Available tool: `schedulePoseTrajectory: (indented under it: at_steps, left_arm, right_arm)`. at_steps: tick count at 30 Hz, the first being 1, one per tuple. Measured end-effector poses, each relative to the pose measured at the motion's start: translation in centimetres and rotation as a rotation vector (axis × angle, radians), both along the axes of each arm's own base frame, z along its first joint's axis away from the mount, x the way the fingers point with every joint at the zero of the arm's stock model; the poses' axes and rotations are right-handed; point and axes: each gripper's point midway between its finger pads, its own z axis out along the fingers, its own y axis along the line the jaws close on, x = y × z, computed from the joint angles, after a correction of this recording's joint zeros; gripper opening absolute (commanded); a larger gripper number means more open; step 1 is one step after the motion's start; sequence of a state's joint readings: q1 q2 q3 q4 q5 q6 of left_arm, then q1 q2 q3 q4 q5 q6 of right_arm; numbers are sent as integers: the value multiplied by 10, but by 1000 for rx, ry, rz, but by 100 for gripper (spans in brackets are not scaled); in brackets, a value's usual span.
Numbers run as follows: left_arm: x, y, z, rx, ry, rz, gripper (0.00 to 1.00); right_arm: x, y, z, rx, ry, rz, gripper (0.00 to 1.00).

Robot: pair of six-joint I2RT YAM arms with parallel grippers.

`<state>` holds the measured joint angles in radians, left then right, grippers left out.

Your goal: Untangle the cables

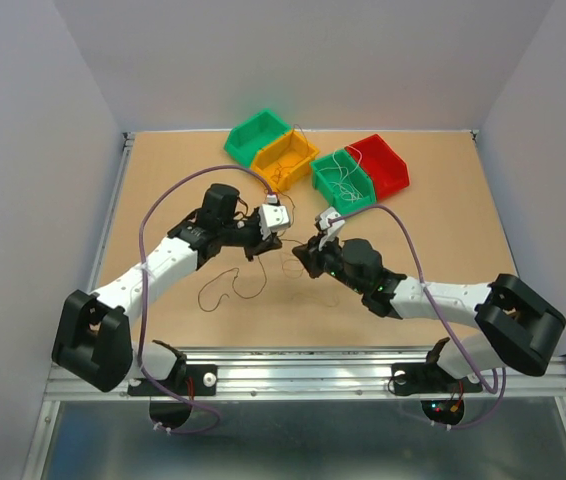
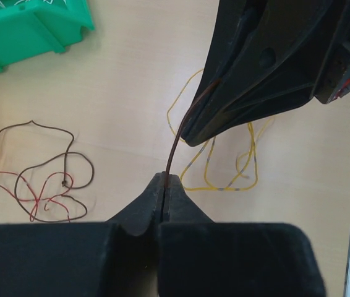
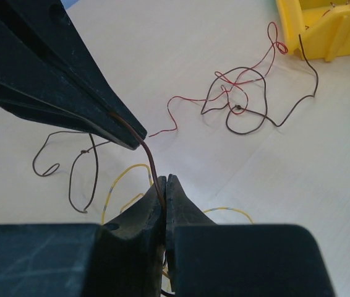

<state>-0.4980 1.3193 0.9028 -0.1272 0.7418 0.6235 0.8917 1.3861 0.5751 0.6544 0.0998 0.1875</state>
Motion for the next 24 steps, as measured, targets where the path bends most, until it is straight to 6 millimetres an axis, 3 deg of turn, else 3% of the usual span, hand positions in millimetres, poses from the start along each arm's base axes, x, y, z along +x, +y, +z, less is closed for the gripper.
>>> schedulePoseTrajectory:
  at_steps: [3, 6, 9, 14, 17, 18, 20, 24]
  left_arm:
    - [3, 1, 2, 5, -6, 13, 0]
    - [4, 3, 8, 2, -22, 30, 0]
    - [0, 5, 28, -29, -62, 43, 0]
    - [-12, 11, 100, -136, -184, 65, 0]
    - [-20, 15, 166, -229, -300, 81, 0]
    - [-22, 17, 178, -247, -323, 86, 0]
    - [-24, 24, 217, -294, -380, 134, 0]
    - [-22, 41, 269, -359, -462, 247, 0]
  right_arm:
    - [-1, 1, -2, -3, 3, 9, 39]
    - [-3, 6, -3, -4, -5, 39, 40]
    - [-4, 11, -6, -4, -15, 67, 40]
    - [-5, 22, -31, -48, 10, 114, 33]
    - [-3, 27, -47, -79, 35, 126, 30]
    - [-2, 28, -51, -86, 39, 129, 30]
    - [-1, 30, -55, -95, 43, 132, 28]
    - [0, 31, -56, -98, 43, 131, 28]
